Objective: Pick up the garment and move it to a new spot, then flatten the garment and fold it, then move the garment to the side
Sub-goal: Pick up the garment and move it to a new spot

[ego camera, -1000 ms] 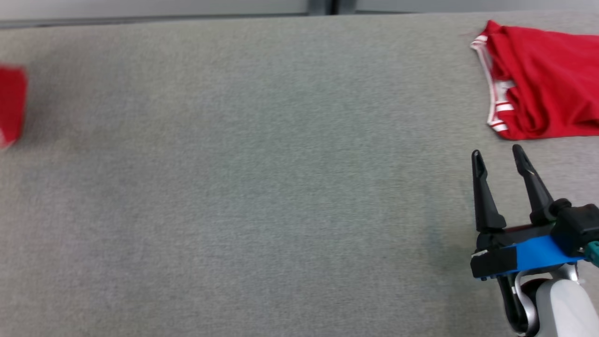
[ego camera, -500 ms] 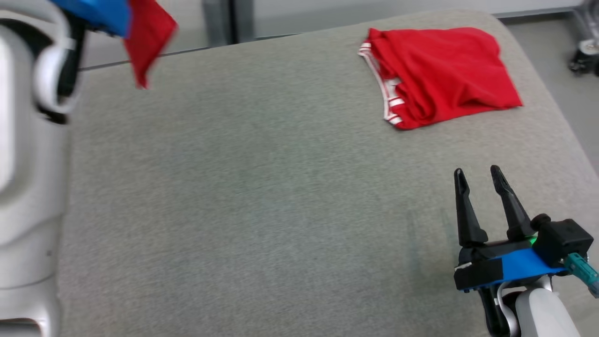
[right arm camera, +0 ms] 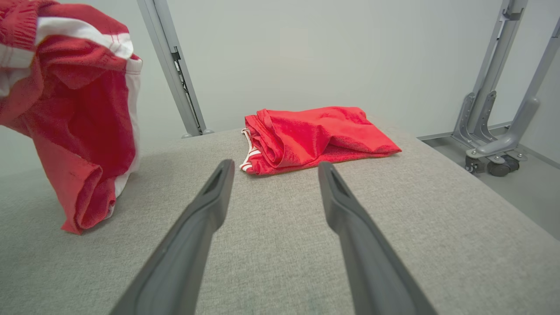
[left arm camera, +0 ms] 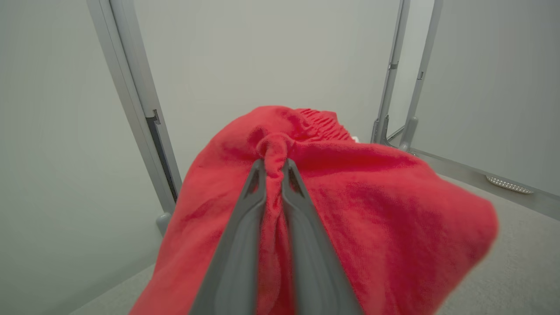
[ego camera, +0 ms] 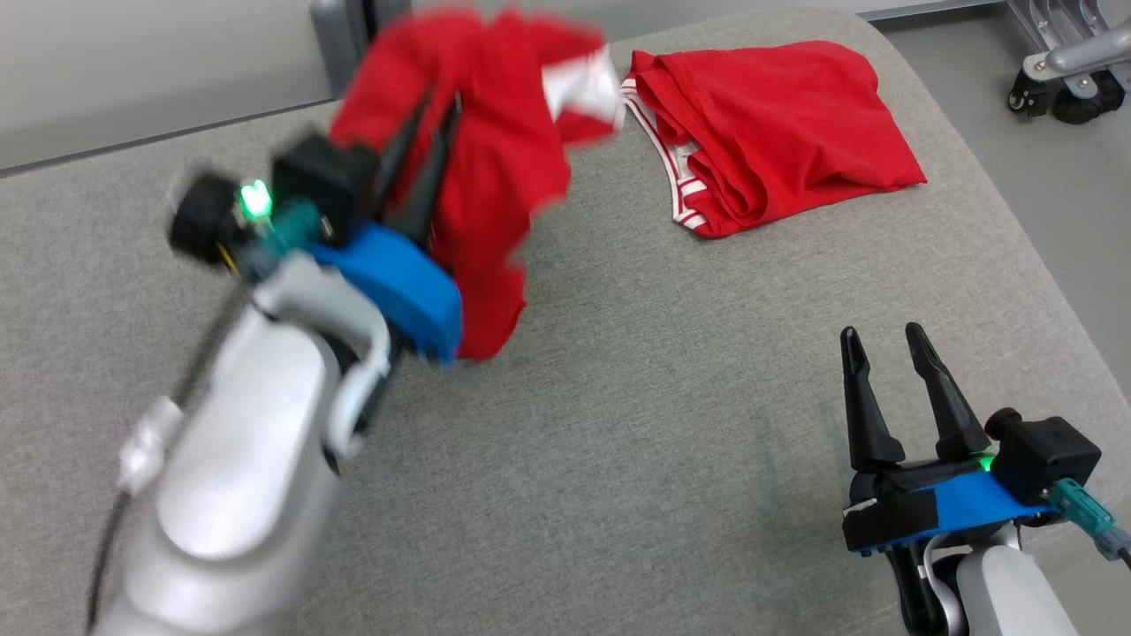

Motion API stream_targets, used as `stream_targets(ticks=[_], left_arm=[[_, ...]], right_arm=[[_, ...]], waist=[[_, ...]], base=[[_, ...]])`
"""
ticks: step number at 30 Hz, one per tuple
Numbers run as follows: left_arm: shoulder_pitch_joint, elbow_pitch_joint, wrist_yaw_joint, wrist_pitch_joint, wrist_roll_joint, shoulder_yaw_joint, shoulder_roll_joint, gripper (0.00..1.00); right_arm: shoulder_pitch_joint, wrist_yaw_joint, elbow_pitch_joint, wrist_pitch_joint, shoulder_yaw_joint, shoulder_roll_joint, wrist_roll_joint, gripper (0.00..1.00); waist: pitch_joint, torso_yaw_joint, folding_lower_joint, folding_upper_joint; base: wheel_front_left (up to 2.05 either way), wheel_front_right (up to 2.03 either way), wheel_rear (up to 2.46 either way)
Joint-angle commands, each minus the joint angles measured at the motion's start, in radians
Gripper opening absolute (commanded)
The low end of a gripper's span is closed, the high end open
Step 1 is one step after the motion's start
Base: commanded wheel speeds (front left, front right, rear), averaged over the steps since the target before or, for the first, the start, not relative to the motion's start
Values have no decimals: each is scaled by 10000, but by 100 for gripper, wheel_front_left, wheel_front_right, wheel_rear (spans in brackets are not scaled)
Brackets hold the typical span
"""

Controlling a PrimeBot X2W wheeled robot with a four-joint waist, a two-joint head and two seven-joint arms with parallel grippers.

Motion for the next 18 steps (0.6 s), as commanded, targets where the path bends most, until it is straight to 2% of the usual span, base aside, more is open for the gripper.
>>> stream_targets(ticks=[1,4,10,11,12,13,18], left_arm=[[379,136,133,-165,-41,-59,-75,0],[1625,798,266,-711,-150,-384,-388,0],[2505,1755,196,-1235,-189,-869,-738,0],[2605,1901,154,-1327,-200,-985,-801,9],[2639,2031,139,-1444,-192,-1049,-841,93],[2633,2133,177,-1631,-85,-1100,-860,100],[2430,2327,349,-2634,41,-1026,-923,100]], right_arm=[[-107,2,31,-63,21,-1,95,100],[-144,2,75,-60,104,1,186,100],[-205,2,167,-61,148,-2,125,100],[-203,2,192,-61,147,-3,106,100],[-194,2,229,-61,173,-6,80,100],[-182,2,266,-63,190,-5,87,100],[27,2,435,-62,238,-9,12,100]], waist=[[26,19,0,1],[62,130,0,1],[17,289,0,1],[-15,334,0,1],[-39,370,0,1],[-84,406,0,1],[-363,656,0,1]], base=[[0,0,0],[0,0,0],[0,0,0],[0,0,0],[0,0,0],[0,0,0],[0,0,0]])
